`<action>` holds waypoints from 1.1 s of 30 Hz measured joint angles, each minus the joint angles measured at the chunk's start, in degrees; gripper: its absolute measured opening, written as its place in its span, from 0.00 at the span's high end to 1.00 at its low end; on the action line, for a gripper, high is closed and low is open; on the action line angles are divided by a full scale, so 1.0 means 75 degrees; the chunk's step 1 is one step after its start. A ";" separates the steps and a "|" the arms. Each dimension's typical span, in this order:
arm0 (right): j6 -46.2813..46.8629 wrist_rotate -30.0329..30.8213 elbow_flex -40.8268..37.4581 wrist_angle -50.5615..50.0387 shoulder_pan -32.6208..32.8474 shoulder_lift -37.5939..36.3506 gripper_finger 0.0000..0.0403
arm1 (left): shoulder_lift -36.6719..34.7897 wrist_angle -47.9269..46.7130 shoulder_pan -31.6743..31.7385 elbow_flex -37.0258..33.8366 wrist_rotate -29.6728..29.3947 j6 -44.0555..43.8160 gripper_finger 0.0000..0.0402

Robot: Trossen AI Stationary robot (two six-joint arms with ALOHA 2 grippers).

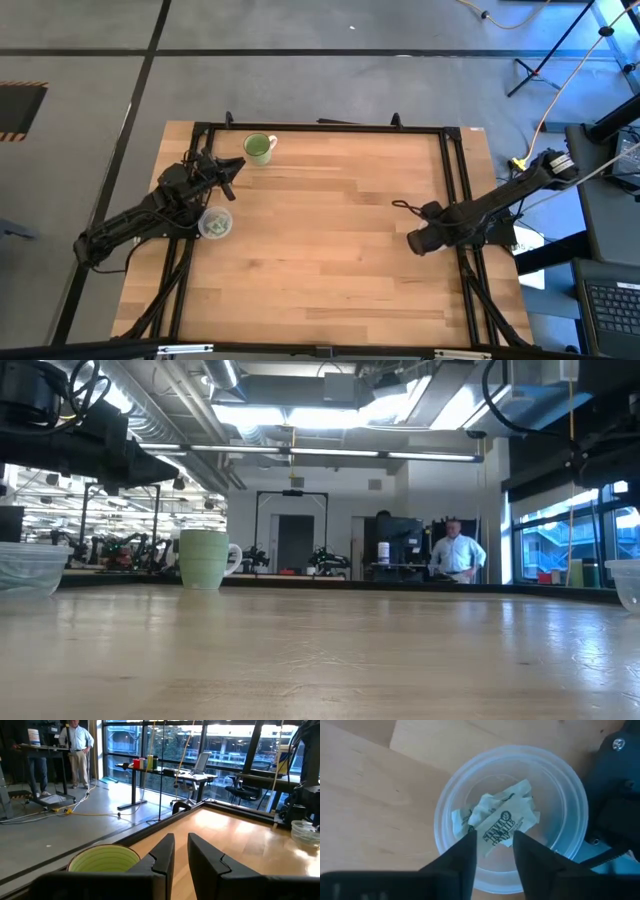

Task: Pick and place items into bin
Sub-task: Return to Home Position

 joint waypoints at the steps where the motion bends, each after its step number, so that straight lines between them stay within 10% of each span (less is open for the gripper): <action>1: 0.0000 0.0058 0.0025 -0.0030 -0.0003 -0.0051 0.67 | 0.0000 0.0000 -0.0003 0.0000 0.0001 0.0000 0.88; 18: -0.1922 0.5963 0.0911 -0.0190 0.0040 -0.1209 0.63 | 0.0002 0.0014 -0.0003 0.0000 -0.0004 0.0000 0.88; 33: -0.7931 0.4889 -0.0658 0.3710 0.0136 -0.4298 0.63 | 0.0003 0.0017 -0.0003 0.0000 -0.0014 0.0000 0.88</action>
